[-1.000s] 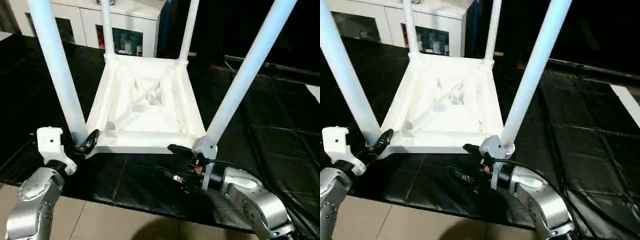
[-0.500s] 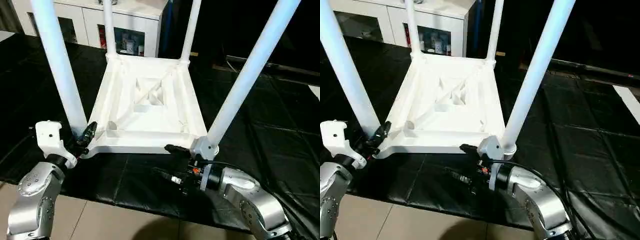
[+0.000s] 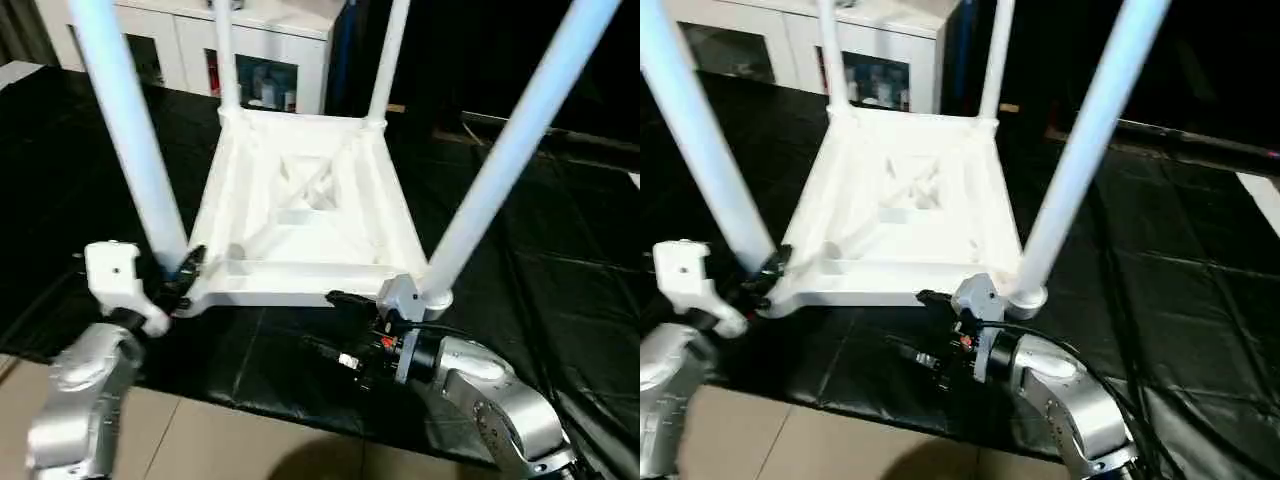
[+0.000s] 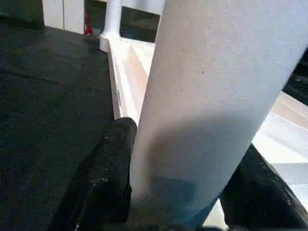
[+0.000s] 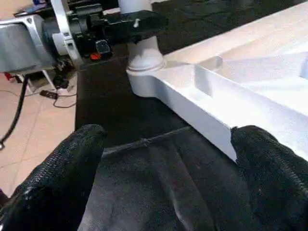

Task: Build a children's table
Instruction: Flip table

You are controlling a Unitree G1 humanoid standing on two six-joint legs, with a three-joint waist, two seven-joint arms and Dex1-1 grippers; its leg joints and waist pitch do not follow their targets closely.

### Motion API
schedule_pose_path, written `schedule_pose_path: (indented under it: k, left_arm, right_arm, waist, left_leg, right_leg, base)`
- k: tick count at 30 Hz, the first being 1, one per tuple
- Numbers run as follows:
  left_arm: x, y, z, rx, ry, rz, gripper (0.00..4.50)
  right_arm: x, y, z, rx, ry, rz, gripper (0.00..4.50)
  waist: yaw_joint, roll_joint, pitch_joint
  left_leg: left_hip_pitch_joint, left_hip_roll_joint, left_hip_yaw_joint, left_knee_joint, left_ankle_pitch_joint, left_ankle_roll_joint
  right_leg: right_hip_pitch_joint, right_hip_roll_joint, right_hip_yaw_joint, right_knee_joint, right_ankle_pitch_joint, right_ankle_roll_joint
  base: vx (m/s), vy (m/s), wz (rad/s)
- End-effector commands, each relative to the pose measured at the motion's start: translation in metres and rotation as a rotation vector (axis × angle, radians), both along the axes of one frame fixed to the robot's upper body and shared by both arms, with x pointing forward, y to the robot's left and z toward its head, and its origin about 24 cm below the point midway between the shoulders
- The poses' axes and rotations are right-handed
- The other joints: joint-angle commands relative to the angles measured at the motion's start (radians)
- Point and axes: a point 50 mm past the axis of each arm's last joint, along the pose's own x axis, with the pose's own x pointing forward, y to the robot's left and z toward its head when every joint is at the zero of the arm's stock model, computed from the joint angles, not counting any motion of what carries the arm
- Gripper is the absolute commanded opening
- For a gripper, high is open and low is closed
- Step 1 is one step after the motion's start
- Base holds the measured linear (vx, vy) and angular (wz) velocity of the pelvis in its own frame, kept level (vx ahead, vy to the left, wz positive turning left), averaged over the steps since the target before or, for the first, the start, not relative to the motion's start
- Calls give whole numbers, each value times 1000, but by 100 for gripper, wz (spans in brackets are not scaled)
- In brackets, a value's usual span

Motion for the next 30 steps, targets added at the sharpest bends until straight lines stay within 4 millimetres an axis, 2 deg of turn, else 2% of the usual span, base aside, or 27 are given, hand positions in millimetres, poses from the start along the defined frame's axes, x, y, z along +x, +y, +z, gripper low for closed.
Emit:
schedule_pose_path:
  k: [1,3,5,6,7,8,11,12,14,16,18,21,27,28,29,30]
  left_arm:
    - [0,-21,-6,-205,41,-40,222]
    - [0,-27,-6,-267,45,-28,222]
    - [0,-30,-6,-313,45,-6,222]
    - [0,-31,-6,-337,45,6,222]
    - [-1,-32,-6,-348,44,11,222]
    - [-1,-33,-6,-350,44,14,222]
    - [-5,-35,-7,-345,56,12,222]
    - [-5,-36,-7,-347,58,12,222]
    - [-6,-37,-7,-350,60,13,220]
    - [-7,-37,-6,-354,63,14,220]
    - [-7,-40,-5,-353,63,9,220]
    - [-8,-42,-5,-350,66,3,220]
    - [-9,-46,-6,-333,77,-14,220]
    - [-9,-47,-5,-328,77,-17,220]
    - [-9,-47,-5,-323,78,-20,220]
    - [-8,-47,-5,-321,77,-20,220]
  right_arm:
    - [1,-3,1,0,0,-14,450]
    - [4,-5,-2,-16,16,-54,450]
    - [5,-5,-3,-2,31,-75,450]
    - [6,-4,-3,8,40,-82,450]
    - [6,-4,-3,12,44,-85,450]
    - [7,-4,-4,12,57,-105,450]
    - [20,-4,-12,-12,114,-263,450]
    - [23,-4,-13,-13,122,-289,450]
    - [30,-2,-12,35,151,-359,450]
    - [34,1,-10,81,174,-398,450]
    - [40,4,-7,156,211,-435,450]
    - [45,6,-6,195,249,-469,450]
    - [61,14,1,385,353,-519,450]
    - [64,15,2,410,367,-530,450]
    - [68,16,2,454,398,-556,450]
    - [72,17,3,502,427,-577,450]
  waist:
    - [-4,9,-40]
    - [-6,-1,-39]
    - [-6,-2,-39]
    - [-6,-7,-37]
    - [-5,-5,-38]
    - [-5,-11,-39]
    - [-8,-5,-39]
    - [-12,-11,-39]
    - [-14,-10,-38]
    - [-15,-15,-41]
    - [-16,-14,-41]
    - [-17,-19,-40]
    - [-25,-16,-40]
    - [-26,-14,-41]
    - [-25,-14,-41]
    - [-27,-8,-42]
  left_leg:
    - [-17,56,-13,-93,-21,27]
    - [-20,56,-11,-92,-22,28]
    - [-20,54,-10,-91,-22,29]
    - [-21,54,-10,-91,-28,30]
    - [-22,54,-11,-91,-24,31]
    - [-22,54,-10,-90,-19,34]
    - [-18,52,-11,-93,-9,30]
    - [-17,52,-11,-95,-22,20]
    - [-17,52,-11,-96,-20,15]
    - [-17,51,-11,-94,1,15]
    - [-17,51,-10,-94,15,24]
    - [-15,50,-8,-94,22,25]
    - [-16,50,-7,-95,20,22]
    - [-12,50,-6,-94,18,22]
    - [-14,49,-6,-93,32,23]
    - [-15,49,-7,-94,41,24]
  right_leg:
    - [51,-89,47,-56,-95,-214]
    - [52,-90,49,-60,-130,-208]
    - [50,-91,50,-60,-151,-205]
    - [49,-90,50,-64,-167,-203]
    - [51,-91,50,-63,-167,-201]
    - [51,-90,49,-63,-168,-197]
    - [44,-87,47,-64,-172,-185]
    - [45,-83,46,-66,-179,-173]
    - [43,-84,46,-63,-162,-169]
    - [46,-84,46,-59,-128,-170]
    - [47,-85,47,-56,-105,-174]
    - [46,-83,45,-56,-97,-176]
    - [47,-84,46,-51,-77,-184]
    - [44,-84,45,-52,-77,-188]
    - [47,-84,46,-50,-62,-188]
    - [46,-84,45,-48,-48,-193]
  base:
    - [0,0,0]
    - [0,0,0]
    - [0,0,0]
    - [0,0,0]
    - [0,0,0]
    - [0,0,0]
    - [0,0,0]
    - [0,0,0]
    - [0,0,0]
    - [0,0,0]
    - [0,0,0]
    - [0,0,0]
    - [0,0,0]
    - [0,0,0]
    - [0,0,0]
    - [0,0,0]
